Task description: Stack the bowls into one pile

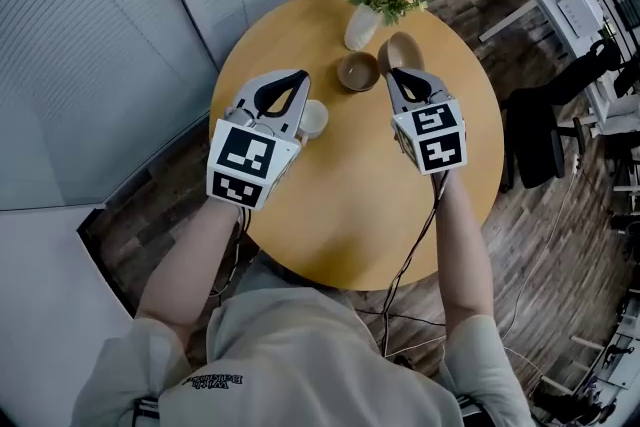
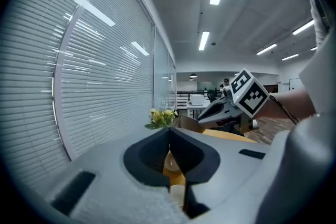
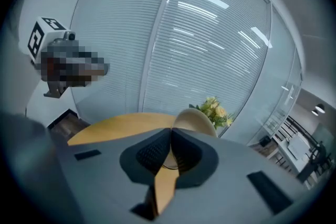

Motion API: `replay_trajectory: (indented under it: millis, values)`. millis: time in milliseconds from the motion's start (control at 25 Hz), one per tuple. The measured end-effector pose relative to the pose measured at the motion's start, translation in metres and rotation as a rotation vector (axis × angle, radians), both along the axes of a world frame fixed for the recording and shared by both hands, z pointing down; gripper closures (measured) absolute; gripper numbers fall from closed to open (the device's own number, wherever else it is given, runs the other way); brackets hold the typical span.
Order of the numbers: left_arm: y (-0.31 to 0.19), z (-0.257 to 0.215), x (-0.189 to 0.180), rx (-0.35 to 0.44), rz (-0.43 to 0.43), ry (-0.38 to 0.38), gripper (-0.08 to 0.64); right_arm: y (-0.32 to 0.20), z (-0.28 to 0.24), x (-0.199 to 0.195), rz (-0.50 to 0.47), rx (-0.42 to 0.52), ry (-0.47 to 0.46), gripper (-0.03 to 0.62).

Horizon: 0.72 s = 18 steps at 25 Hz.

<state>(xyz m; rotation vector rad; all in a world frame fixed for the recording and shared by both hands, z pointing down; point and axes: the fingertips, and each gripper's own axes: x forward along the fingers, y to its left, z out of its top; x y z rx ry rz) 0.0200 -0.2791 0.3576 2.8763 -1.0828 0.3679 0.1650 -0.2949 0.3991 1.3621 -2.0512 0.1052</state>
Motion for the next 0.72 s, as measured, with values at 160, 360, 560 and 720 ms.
replay_trajectory:
  millis: [160, 360, 560, 720]
  values:
    - [-0.012, 0.016, 0.005, -0.005, 0.016, 0.02, 0.539, -0.018, 0.028, 0.0, -0.013, -0.038, 0.036, 0.561]
    - [-0.018, 0.036, 0.008, -0.007, 0.016, 0.032, 0.538, -0.031, 0.064, -0.005, -0.028, -0.089, 0.055, 0.561]
    - [-0.027, 0.066, 0.007, -0.045, 0.002, 0.02, 0.538, -0.044, 0.104, -0.009, -0.033, -0.144, 0.087, 0.561]
    - [-0.036, 0.089, 0.001, -0.066, -0.006, -0.005, 0.538, -0.056, 0.138, -0.007, -0.021, -0.203, 0.101, 0.561]
